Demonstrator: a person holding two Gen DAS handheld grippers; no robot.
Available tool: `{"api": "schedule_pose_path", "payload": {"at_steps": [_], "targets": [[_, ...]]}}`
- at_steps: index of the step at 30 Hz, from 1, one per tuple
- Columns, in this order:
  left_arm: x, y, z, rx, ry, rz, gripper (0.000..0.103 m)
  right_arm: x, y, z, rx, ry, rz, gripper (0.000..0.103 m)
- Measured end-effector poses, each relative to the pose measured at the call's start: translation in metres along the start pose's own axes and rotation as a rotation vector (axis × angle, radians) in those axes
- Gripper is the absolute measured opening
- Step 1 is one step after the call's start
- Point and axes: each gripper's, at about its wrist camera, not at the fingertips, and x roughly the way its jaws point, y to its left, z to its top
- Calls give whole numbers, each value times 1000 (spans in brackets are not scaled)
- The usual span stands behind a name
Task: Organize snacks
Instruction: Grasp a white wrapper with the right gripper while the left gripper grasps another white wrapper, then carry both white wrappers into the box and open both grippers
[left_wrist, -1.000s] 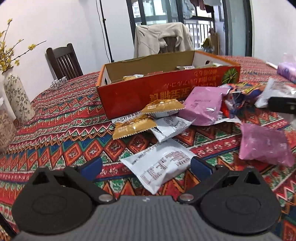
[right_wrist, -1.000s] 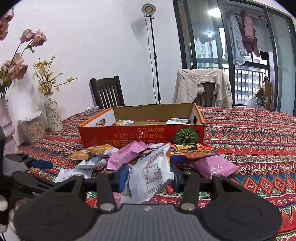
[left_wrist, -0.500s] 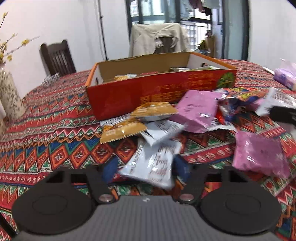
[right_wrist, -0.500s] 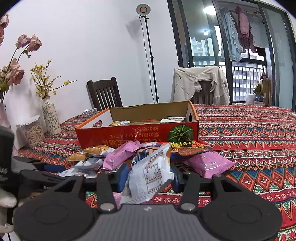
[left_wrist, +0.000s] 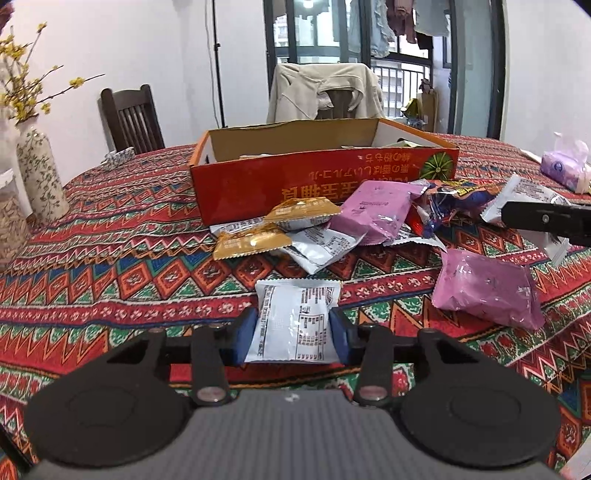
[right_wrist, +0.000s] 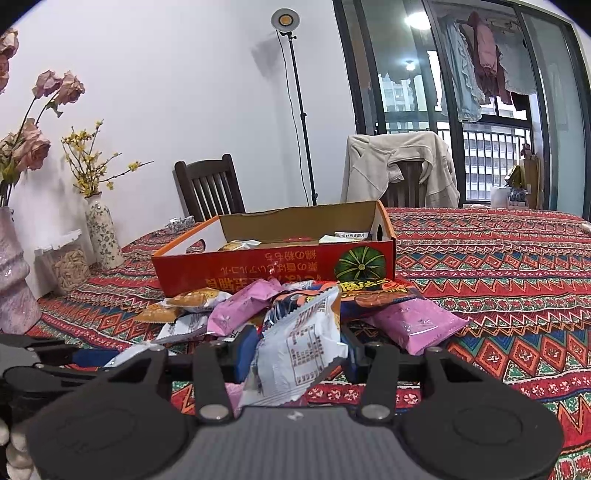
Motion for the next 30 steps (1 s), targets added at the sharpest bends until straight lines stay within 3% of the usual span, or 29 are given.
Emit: {"api": "schedule_pose_path", "payload": {"at_steps": [19,28,30], "targets": [[-30,17,16,-80,-106,13,42,-6,0,7,-8,-24,-13,46],[0,20,2,-91,17,21,43,-2,0,5,-8,-9,-8,46],[2,19,1,-85,22,15,49,-1,0,4,-8,-7,-8,46]]}}
